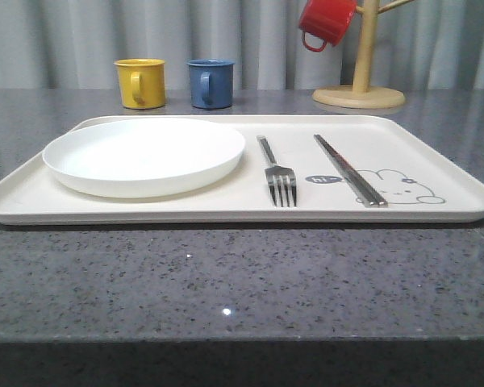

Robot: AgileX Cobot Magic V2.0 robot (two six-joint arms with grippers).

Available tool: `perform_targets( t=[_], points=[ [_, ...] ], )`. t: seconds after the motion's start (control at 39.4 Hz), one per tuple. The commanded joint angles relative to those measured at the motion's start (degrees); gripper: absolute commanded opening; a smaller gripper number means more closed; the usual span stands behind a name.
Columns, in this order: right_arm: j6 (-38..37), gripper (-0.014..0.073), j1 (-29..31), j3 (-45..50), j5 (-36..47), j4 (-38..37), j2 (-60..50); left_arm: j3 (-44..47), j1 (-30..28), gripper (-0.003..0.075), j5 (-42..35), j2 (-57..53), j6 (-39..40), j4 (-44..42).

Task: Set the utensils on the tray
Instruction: 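Grasp the silver spoon's handle with the right gripper, then place the spoon on the tray beside the chopsticks and open the right gripper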

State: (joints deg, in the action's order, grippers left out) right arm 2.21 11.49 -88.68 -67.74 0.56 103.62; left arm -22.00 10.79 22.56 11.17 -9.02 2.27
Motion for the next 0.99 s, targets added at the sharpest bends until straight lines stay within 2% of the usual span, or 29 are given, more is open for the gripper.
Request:
perform_targets(
  t=[0.0,0.38,0.76,0.86,0.96],
  points=[
    [0.74,0.0331,0.73,-1.74,1.61,-0.11,-1.88,-1.54,-0.21,-0.0018,-4.84,0.61,0.38,0.53],
    [0.74,0.0316,1.26,-1.74,1.99,-0.05,0.46,-1.54,-0.21,-0.0018,-4.84,0.61,0.38,0.53],
    [0.74,0.0013,1.26,-1.74,1.14,-0.05,1.14,-1.54,-0.21,-0.0018,-4.84,0.61,0.38,0.53],
    [0.74,-0.0034,1.26,-1.74,0.64,-0.05,0.77,-1.54,-0.21,-0.0018,-4.84,0.61,0.38,0.53],
    [0.56,-0.0038,1.26,-1.85,-0.24,-0.05,-0.46,-1.54,-0.21,-0.0018,-4.84,0.61,0.38,0.53]
  ],
)
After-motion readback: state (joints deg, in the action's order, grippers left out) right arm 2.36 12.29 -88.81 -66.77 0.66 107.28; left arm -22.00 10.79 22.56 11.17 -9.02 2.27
